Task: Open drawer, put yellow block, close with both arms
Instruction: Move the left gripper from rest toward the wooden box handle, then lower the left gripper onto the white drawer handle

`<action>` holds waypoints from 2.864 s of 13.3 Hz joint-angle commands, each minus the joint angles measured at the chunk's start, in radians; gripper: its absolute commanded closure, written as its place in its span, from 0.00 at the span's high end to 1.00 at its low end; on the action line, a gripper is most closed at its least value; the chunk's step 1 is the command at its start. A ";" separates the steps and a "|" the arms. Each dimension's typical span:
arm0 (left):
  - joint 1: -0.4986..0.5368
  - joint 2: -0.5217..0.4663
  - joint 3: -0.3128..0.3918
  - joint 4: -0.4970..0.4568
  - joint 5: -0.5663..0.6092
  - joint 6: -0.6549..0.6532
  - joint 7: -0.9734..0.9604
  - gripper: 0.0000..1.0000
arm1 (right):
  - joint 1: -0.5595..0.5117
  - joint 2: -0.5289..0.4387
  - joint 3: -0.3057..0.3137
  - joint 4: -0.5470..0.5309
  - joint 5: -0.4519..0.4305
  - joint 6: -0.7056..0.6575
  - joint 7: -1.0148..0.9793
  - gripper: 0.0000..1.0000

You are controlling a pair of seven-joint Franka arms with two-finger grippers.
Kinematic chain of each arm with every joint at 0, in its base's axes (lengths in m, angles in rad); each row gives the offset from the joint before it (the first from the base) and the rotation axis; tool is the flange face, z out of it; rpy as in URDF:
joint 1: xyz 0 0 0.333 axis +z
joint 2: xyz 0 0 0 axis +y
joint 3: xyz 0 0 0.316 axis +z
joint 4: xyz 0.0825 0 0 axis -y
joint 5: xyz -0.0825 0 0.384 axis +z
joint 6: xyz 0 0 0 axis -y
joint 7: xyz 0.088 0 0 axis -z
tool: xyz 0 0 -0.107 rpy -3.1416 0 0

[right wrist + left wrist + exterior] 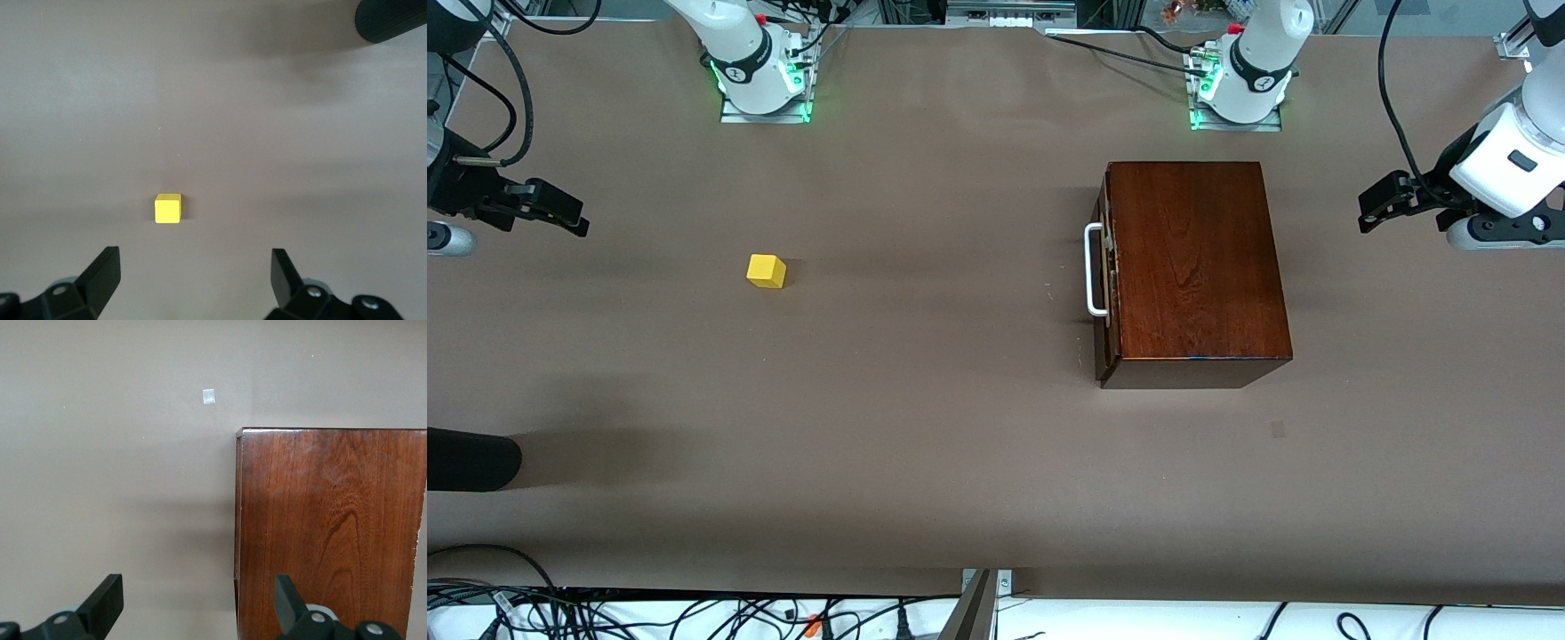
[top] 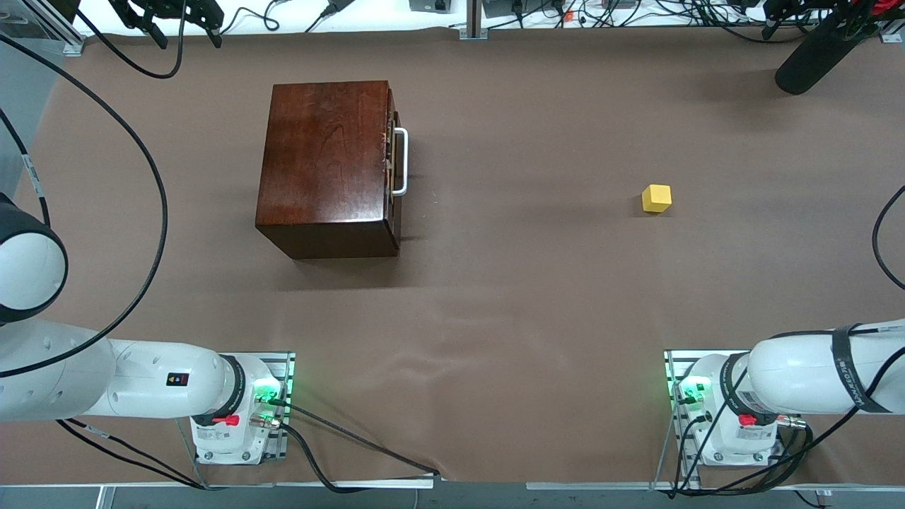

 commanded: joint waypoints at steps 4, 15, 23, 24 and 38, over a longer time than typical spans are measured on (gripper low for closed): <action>-0.002 0.002 0.003 0.019 -0.018 -0.019 0.019 1.00 | -0.014 0.006 0.015 0.021 0.000 -0.008 0.010 1.00; -0.009 0.028 0.003 0.028 -0.016 -0.091 0.019 1.00 | -0.014 0.006 0.015 0.021 0.000 -0.006 0.011 1.00; -0.017 0.045 0.000 0.025 -0.016 -0.116 0.024 1.00 | -0.014 0.006 0.014 0.021 0.000 -0.004 0.011 1.00; -0.019 0.045 -0.009 0.025 -0.016 -0.116 0.022 1.00 | -0.014 0.006 0.014 0.021 0.000 -0.004 0.011 1.00; -0.162 0.286 -0.428 0.057 0.023 0.115 -0.361 1.00 | -0.014 -0.003 0.017 0.021 -0.011 -0.017 0.007 1.00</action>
